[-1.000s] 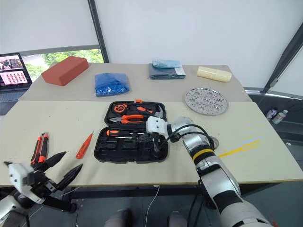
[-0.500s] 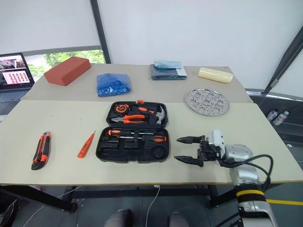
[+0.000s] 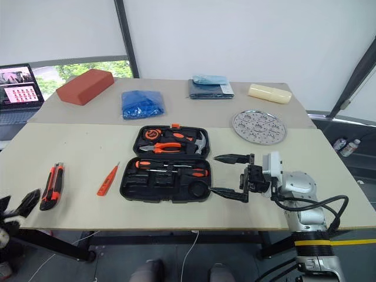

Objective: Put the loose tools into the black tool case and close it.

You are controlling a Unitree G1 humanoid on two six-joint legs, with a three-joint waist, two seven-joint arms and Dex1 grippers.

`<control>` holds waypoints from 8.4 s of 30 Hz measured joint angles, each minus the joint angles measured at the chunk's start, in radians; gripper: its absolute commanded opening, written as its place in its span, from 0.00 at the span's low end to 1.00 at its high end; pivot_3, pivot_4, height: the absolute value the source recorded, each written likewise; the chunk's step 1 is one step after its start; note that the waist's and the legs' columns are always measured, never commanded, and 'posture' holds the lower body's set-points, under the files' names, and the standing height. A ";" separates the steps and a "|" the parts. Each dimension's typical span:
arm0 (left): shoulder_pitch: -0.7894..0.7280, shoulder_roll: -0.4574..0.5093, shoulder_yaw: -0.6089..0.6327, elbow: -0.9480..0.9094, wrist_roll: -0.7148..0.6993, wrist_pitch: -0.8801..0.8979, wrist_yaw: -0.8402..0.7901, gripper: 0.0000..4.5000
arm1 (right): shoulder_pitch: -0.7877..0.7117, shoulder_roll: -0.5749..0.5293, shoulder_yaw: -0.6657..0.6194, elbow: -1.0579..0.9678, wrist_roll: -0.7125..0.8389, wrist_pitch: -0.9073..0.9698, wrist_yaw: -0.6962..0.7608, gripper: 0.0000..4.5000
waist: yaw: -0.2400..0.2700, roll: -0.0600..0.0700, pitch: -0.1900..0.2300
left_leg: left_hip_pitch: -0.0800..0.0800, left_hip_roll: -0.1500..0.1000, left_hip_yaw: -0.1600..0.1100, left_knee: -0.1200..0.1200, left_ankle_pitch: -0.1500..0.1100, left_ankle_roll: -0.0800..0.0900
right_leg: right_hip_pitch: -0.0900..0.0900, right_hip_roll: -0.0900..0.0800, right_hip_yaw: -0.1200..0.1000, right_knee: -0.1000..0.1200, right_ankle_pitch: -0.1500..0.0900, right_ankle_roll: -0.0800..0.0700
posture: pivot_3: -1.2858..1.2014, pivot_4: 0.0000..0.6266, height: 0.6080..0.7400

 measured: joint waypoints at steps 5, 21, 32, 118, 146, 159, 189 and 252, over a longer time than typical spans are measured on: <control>-0.127 0.114 -0.152 -0.008 0.010 0.102 -0.072 1.00 | -0.003 -0.004 0.007 -0.014 0.001 0.020 -0.011 0.99 | 0.000 0.000 0.000 | 0.000 0.000 0.000 -0.003 0.000 0.000 | 0.002 0.001 0.000 0.000 0.001 0.001 | 0.52 0.24 1.00; -0.395 0.091 -0.456 0.162 0.165 0.285 -0.125 0.42 | -0.021 -0.038 0.007 -0.049 0.001 0.028 -0.017 1.00 | 0.006 0.000 0.000 | 0.001 0.000 0.000 -0.003 0.001 -0.001 | 0.003 0.001 0.001 0.001 0.003 0.006 | 0.52 0.24 1.00; -0.415 0.139 -0.430 0.446 0.313 -0.206 -0.621 0.11 | 0.024 -0.107 -0.039 -0.096 0.021 0.071 -0.055 1.00 | 0.017 0.000 0.001 | 0.000 0.000 0.000 -0.003 0.001 -0.001 | 0.001 0.001 0.001 0.000 0.000 0.000 | 0.52 0.24 1.00; -0.899 -0.089 -0.829 0.795 0.738 -0.460 -1.001 0.00 | 0.191 -0.160 -0.056 -0.286 0.080 0.312 -0.183 1.00 | 0.025 0.004 -0.001 | 0.004 -0.002 -0.005 0.010 0.004 0.005 | 0.017 0.002 0.000 0.003 0.000 0.013 | 0.52 0.24 1.00; 0.335 -0.454 0.145 0.158 0.294 -0.573 -0.415 1.00 | 0.165 -0.042 -0.026 -0.020 0.010 -0.043 -0.004 1.00 | 0.013 -0.002 0.001 | 0.003 -0.003 -0.002 0.003 0.001 0.001 | 0.006 -0.006 -0.002 -0.001 -0.005 0.010 | 0.52 0.24 1.00; 0.055 -0.168 0.045 -0.032 0.135 -0.007 0.002 1.00 | 0.084 -0.032 0.012 -0.021 0.033 0.017 0.012 1.00 | 0.008 -0.003 0.000 | 0.000 -0.004 -0.001 0.002 0.001 0.001 | 0.003 -0.006 -0.002 -0.001 -0.003 0.008 | 0.52 0.24 1.00; -0.454 0.187 -0.436 0.220 0.318 -0.288 -0.841 0.38 | 0.126 -0.145 -0.040 -0.105 0.040 0.118 -0.023 1.00 | 0.029 -0.002 0.001 | -0.001 -0.001 0.002 -0.001 0.000 -0.002 | 0.000 -0.003 -0.002 -0.002 0.000 0.000 | 0.52 0.24 1.00; -0.816 -0.126 -0.894 0.643 0.709 -0.650 -1.017 0.00 | 0.314 -0.142 -0.104 -0.154 0.037 0.115 -0.143 1.00 | 0.024 0.001 0.000 | 0.000 -0.002 -0.005 0.008 0.007 0.009 | 0.011 0.002 0.002 0.003 0.000 0.019 | 0.52 0.24 1.00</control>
